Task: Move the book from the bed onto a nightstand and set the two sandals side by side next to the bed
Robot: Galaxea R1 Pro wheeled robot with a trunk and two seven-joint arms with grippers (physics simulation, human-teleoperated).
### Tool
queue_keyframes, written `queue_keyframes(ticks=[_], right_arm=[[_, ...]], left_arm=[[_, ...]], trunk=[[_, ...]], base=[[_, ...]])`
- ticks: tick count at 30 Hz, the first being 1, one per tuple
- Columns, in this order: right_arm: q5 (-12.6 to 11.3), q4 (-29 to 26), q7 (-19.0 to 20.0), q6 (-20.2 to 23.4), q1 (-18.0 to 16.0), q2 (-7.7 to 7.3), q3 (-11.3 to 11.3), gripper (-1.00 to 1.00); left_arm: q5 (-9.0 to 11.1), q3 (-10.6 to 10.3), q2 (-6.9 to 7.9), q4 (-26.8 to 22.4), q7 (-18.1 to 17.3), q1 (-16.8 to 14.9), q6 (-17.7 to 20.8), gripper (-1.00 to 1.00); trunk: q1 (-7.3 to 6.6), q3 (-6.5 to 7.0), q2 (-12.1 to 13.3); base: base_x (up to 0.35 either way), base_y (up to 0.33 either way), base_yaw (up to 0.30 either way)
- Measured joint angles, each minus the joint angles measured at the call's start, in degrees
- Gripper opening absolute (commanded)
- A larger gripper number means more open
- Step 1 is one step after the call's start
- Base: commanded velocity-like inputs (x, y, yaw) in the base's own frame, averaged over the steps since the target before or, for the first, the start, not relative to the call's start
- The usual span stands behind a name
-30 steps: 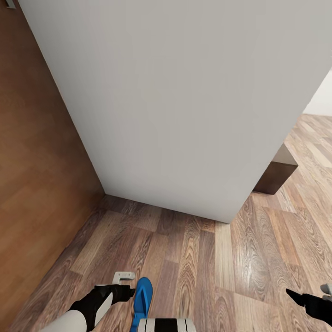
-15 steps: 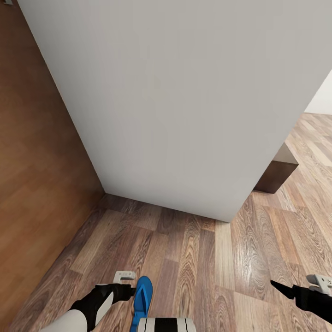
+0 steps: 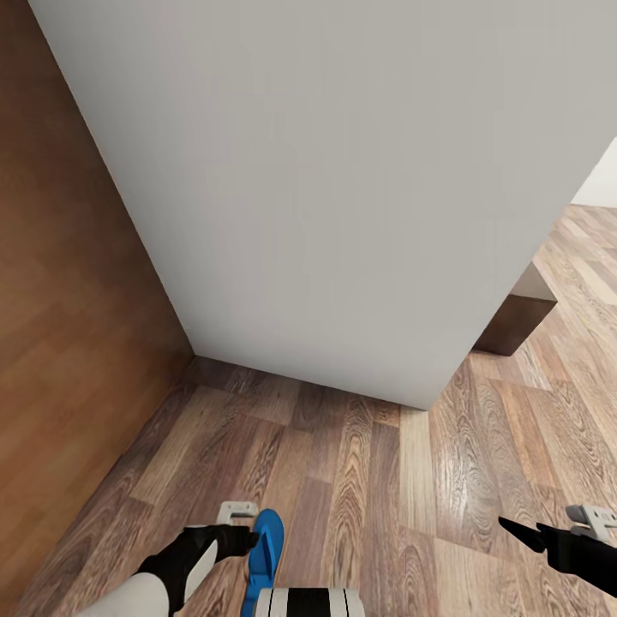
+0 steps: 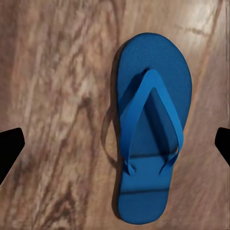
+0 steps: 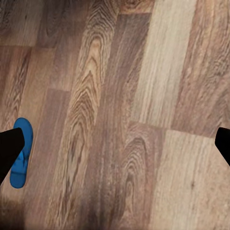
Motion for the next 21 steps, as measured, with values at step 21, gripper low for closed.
queue_keyframes(ticks=[21], right_arm=[[0.1, 0.1, 0.0, -0.1, -0.2, -0.15, 1.1, 1.00]], left_arm=[[0.0, 0.0, -1.81, 0.0, 0.2, -2.9, 0.0, 1.00]], trunk=[[0.00, 0.00, 0.0]], base=[[0.000, 0.000, 0.000]])
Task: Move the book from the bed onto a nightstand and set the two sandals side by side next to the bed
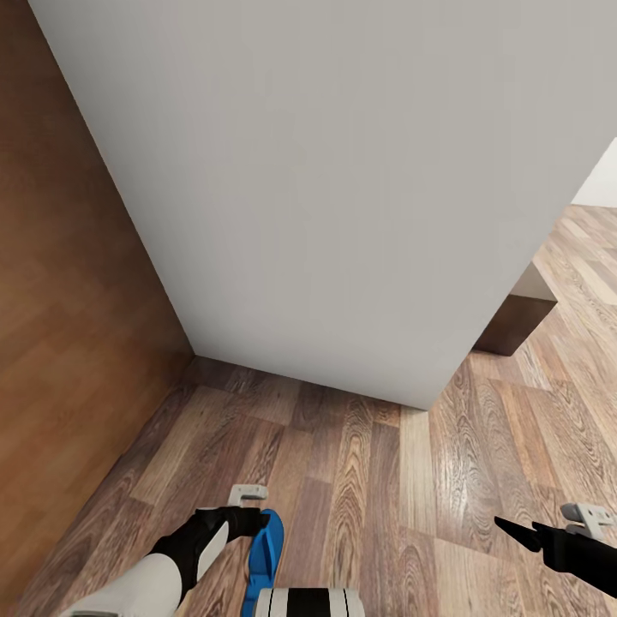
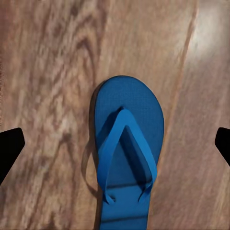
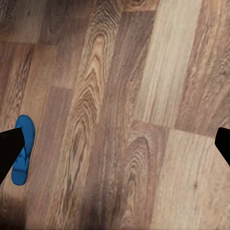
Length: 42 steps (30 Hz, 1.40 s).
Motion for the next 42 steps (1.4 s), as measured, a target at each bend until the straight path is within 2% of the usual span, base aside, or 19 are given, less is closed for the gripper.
queue_keyframes(ticks=[15, 42], right_arm=[[0.0, 0.0, -0.1, -0.1, 0.0, 0.03, 1.0, 1.00], [0.0, 0.0, -0.1, -0.1, 0.0, 0.01, 1.1, 1.00]], left_arm=[[0.0, 0.1, 0.33, 0.1, 0.0, -0.1, 0.0, 1.00], [0.0, 0.0, 0.36, 0.1, -0.1, -0.1, 0.0, 1.00]], trunk=[[0.00, 0.00, 0.0], [0.00, 0.00, 0.0]], base=[[-0.020, -0.046, 0.000], [-0.003, -0.007, 0.000]])
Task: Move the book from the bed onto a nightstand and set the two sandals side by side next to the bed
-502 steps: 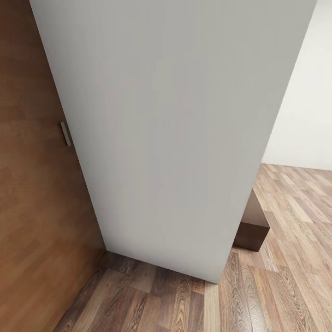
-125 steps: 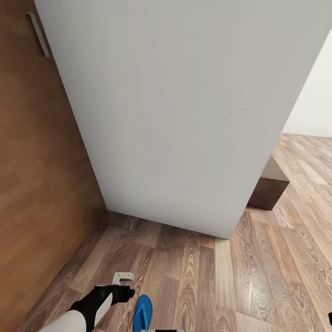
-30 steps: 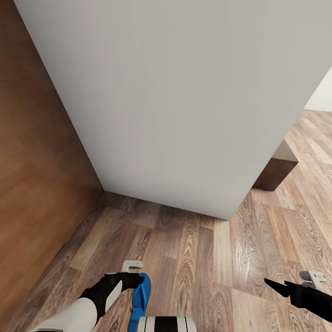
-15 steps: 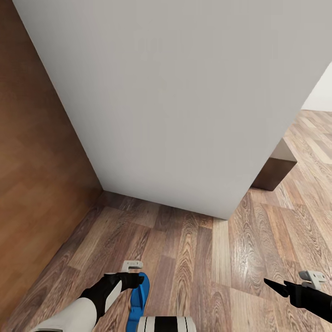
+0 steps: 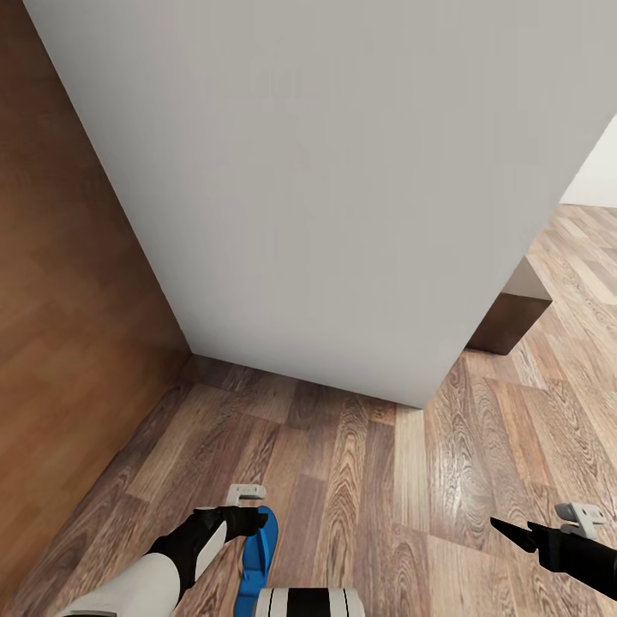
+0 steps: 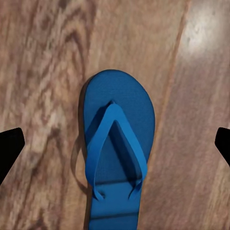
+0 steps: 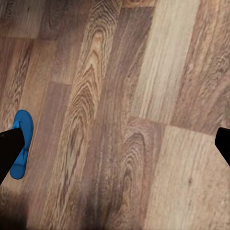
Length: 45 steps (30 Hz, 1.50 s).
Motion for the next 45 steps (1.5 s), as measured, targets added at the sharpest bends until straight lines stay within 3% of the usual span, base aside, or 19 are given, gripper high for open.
queue_keyframes(ticks=[33, 40, 45], right_arm=[[0.0, 0.0, 0.1, -0.1, 0.0, 0.06, 0.0, 1.00], [0.0, 0.0, 0.1, -0.1, 0.0, 0.05, 0.0, 1.00], [0.0, 0.0, 0.0, -0.1, 0.0, 0.06, 0.0, 1.00]], left_arm=[[0.1, 0.1, 0.16, 0.0, 0.0, 0.1, -0.1, 1.00], [0.1, 0.1, 0.15, 0.0, 0.0, 0.1, -0.1, 1.00], [0.2, 0.2, 0.09, -0.1, 0.0, 0.1, -0.1, 1.00]], trunk=[[0.00, 0.00, 0.0], [0.18, -1.54, -0.1], [0.18, -1.55, -0.1]], base=[[0.000, -0.023, 0.000], [0.000, 0.000, 0.000], [0.000, 0.000, 0.000]])
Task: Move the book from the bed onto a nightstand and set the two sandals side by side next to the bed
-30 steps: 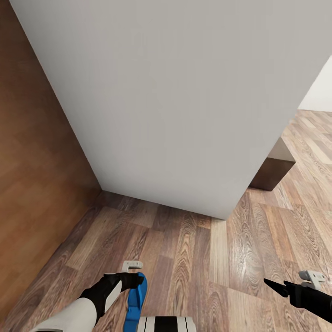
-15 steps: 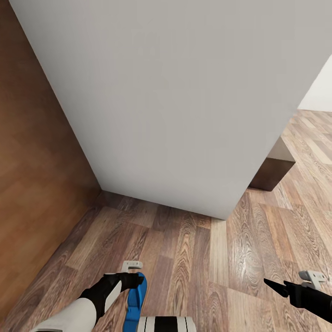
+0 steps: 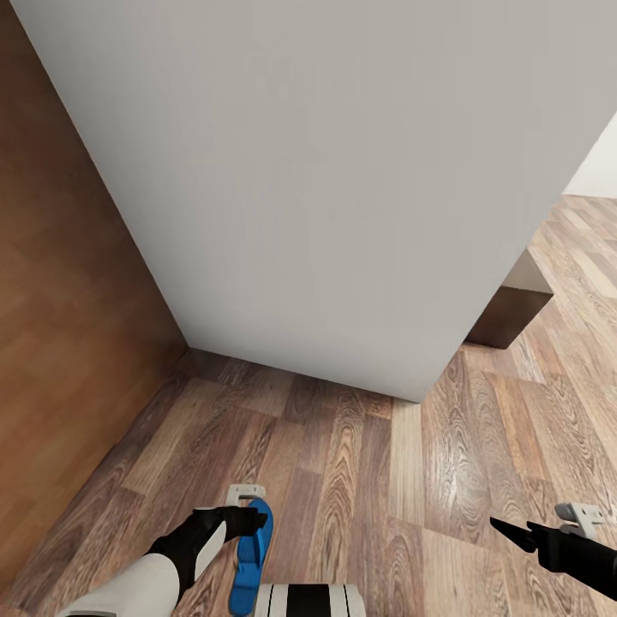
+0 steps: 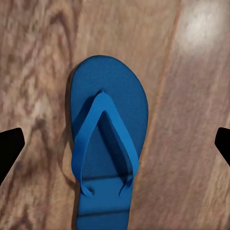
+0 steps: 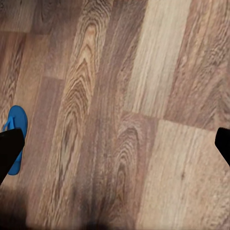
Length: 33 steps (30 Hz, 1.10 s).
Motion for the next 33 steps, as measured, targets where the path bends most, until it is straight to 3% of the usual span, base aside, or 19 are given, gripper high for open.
queue_keyframes(ticks=[8, 16, 25, 33], right_arm=[[0.0, 0.0, 0.0, 0.0, 0.0, -0.04, 0.4, 1.00], [0.0, 0.0, 0.0, -0.1, 0.0, -0.04, 0.6, 1.00], [0.0, 0.0, 0.0, -0.2, 0.0, -0.02, 0.6, 1.00], [0.1, 0.0, -0.1, -0.2, 0.0, 0.01, 1.8, 1.00]], left_arm=[[0.0, 0.0, -0.09, 0.0, 0.1, 0.0, -0.1, 1.00], [0.1, 0.0, -0.10, -0.6, 0.1, -0.1, -0.4, 1.00], [0.1, 0.1, -0.05, -4.9, 0.3, -0.2, -0.1, 1.00], [0.2, 0.0, 0.05, -6.9, 0.3, -0.3, 0.0, 1.00]], trunk=[[0.18, -1.54, -0.1], [0.18, -1.55, -0.1], [0.18, -1.55, -0.1], [0.33, -2.88, -0.2]], base=[[0.000, 0.000, 0.000], [0.000, 0.000, 0.000], [0.000, 0.000, 0.000], [0.000, 0.000, 0.000]])
